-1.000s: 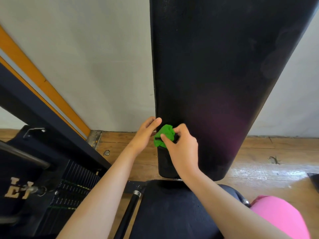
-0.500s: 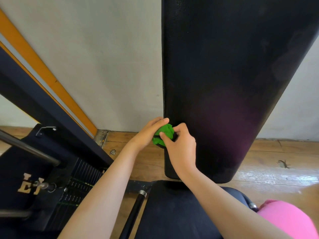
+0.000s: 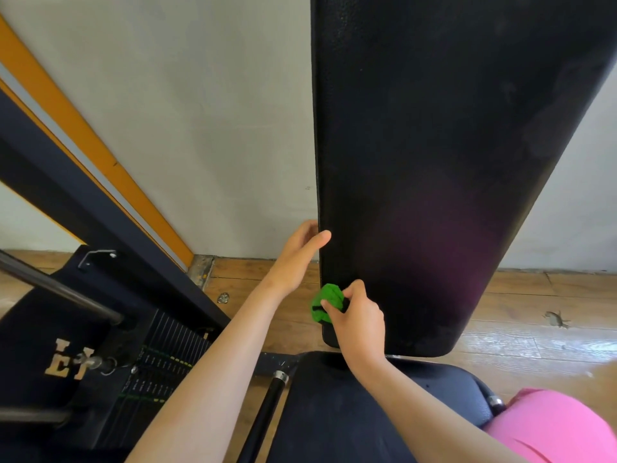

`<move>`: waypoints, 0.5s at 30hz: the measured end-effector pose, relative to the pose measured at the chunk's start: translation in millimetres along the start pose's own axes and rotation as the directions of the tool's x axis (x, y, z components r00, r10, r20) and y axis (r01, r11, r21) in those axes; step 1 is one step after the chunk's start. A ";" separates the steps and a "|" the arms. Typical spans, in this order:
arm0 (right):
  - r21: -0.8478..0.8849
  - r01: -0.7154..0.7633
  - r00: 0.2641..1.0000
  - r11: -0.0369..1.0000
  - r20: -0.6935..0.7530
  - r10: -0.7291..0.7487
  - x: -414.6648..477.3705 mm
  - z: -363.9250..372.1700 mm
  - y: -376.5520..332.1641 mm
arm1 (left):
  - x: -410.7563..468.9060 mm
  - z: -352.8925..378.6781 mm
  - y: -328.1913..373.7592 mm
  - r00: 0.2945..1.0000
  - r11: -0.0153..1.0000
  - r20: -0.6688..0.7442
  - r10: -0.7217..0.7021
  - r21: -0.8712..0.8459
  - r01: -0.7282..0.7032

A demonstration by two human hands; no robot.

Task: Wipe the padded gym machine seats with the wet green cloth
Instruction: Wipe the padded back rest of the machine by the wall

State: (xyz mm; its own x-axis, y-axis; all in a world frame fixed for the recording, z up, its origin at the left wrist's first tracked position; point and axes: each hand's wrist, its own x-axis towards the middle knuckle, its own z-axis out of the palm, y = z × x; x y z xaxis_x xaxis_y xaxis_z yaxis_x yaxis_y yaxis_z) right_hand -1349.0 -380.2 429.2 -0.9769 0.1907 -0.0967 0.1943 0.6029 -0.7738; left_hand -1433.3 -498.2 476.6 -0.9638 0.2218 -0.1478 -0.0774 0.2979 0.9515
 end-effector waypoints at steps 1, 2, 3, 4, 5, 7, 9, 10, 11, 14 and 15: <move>0.025 0.006 1.000 1.000 -0.011 -0.006 0.3 -3.5 -1.1 | 0.7 1.7 4.6 0.997 0.998 -0.051 0.063 -0.016 -0.064; 0.059 0.016 0.999 0.998 -0.029 -0.014 1.3 -7.6 -4.0 | 2.9 3.0 9.3 0.990 0.993 -0.088 0.113 -0.024 -0.116; 0.095 0.032 0.998 0.995 -0.052 -0.027 2.7 -12.6 -8.2 | 5.6 4.2 13.1 0.982 0.988 -0.112 0.152 -0.023 -0.155; 0.129 0.055 0.996 0.990 -0.081 -0.045 5.1 -17.9 -13.8 | 8.8 5.9 16.3 0.976 0.983 -0.135 0.173 -0.029 -0.179; 0.160 0.086 0.991 0.983 -0.113 -0.068 7.5 -23.4 -19.7 | 11.2 7.9 19.1 0.968 0.979 -0.156 0.196 -0.026 -0.202; 0.221 0.144 0.981 0.965 -0.162 -0.109 12.3 -33.6 -30.2 | 14.6 13.0 18.1 0.952 0.972 -0.198 0.232 0.002 -0.236; 0.243 0.175 0.975 0.954 -0.175 -0.134 15.8 -39.6 -34.9 | 15.2 16.8 12.2 0.940 0.967 -0.234 0.249 0.005 -0.255; 0.233 0.178 0.975 0.956 -0.171 -0.140 16.4 -40.5 -34.7 | 14.8 17.8 9.1 0.934 0.965 -0.250 0.255 -0.001 -0.264; 0.219 0.174 0.976 0.960 -0.166 -0.139 16.3 -40.2 -32.9 | 14.0 18.3 5.5 0.929 0.963 -0.262 0.259 0.000 -0.269; 0.172 0.138 0.984 0.975 -0.133 -0.115 15.1 -34.8 -22.4 | 7.5 22.7 -3.6 0.916 0.963 -0.302 0.265 0.026 -0.270; 0.148 0.128 0.987 0.981 -0.115 -0.112 14.0 -32.6 -18.0 | 5.6 25.1 -10.5 0.918 0.966 -0.305 0.253 0.032 -0.256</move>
State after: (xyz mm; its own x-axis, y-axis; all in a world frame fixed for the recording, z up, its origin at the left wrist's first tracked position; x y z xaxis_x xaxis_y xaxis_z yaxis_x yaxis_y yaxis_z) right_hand -1363.3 -363.1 462.2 -0.9756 0.2101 0.0632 0.0519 0.5007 -0.8641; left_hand -1431.5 -476.8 459.0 -0.9823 -0.0039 0.1873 0.1798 0.2606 0.9486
